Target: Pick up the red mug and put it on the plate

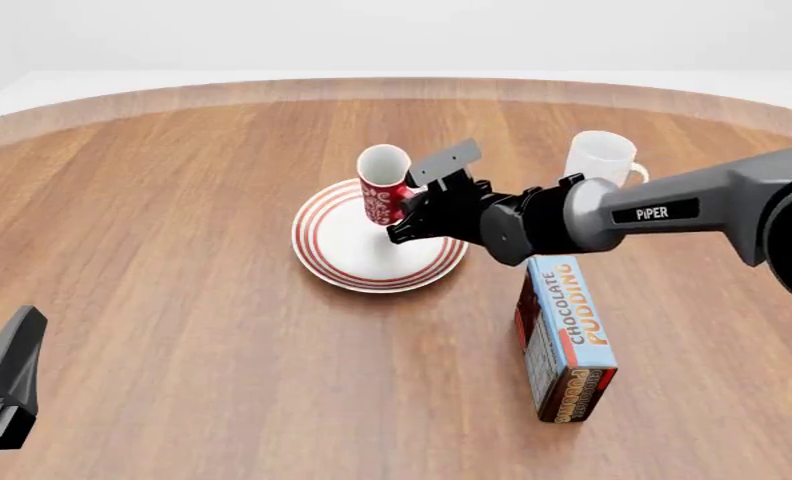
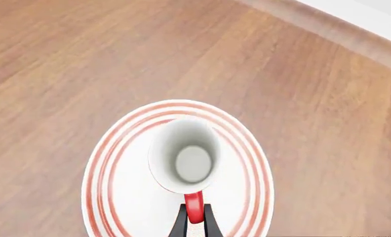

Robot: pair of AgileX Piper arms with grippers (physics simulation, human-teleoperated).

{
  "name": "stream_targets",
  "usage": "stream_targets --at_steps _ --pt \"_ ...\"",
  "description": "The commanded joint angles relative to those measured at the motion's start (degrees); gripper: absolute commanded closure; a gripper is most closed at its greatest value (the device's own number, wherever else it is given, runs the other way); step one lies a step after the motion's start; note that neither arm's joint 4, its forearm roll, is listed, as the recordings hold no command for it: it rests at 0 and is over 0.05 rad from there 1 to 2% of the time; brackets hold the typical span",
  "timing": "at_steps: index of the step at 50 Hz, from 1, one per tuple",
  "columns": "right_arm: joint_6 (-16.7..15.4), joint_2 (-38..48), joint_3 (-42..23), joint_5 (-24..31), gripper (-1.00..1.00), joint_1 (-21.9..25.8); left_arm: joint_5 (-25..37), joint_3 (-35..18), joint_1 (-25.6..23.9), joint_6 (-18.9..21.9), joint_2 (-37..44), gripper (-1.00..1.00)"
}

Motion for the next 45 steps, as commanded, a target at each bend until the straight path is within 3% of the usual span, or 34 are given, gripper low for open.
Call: stream_targets --at_steps 1,39,40,45 --pt "0.45 0.5 -0.24 -0.2 1.0 -0.24 0.0 0.0 0.0 0.0 0.0 -1.0" --pt "2.01 2.02 0.78 -1.29 1.0 1.18 0.0 0.0 0.0 0.0 0.0 -1.0" --pt "1.84 1.76 1.35 -1.41 -1.0 1.99 0.0 0.0 0.0 0.0 0.0 -1.0" --pt "2.42 1.89 1.54 -1.36 -1.0 2.48 0.0 0.0 0.0 0.0 0.0 -1.0"
